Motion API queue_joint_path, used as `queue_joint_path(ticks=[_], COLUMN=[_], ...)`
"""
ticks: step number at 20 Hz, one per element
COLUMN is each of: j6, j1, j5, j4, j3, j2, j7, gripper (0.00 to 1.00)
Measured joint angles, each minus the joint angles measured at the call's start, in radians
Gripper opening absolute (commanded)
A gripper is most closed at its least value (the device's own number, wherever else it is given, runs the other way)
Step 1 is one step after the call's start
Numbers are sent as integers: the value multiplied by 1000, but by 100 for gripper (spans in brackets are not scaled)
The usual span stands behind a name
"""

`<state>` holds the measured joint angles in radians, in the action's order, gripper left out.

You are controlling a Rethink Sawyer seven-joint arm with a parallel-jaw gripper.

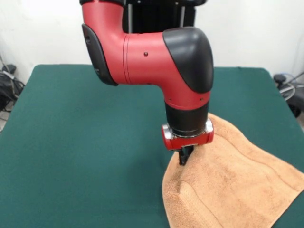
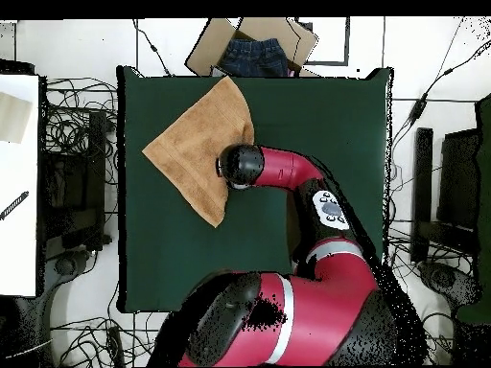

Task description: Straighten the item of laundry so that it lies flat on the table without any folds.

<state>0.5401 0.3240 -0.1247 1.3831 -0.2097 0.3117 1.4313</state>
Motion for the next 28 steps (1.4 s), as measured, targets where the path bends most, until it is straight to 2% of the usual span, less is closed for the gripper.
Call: queue_joint_path(ticks=[7,28], j6=[-46,-72], j1=[32,133], j5=[0,-25], j4=[38,85], j3=[-18,-102], j2=[9,10], j7=[0,0], gripper=[0,0])
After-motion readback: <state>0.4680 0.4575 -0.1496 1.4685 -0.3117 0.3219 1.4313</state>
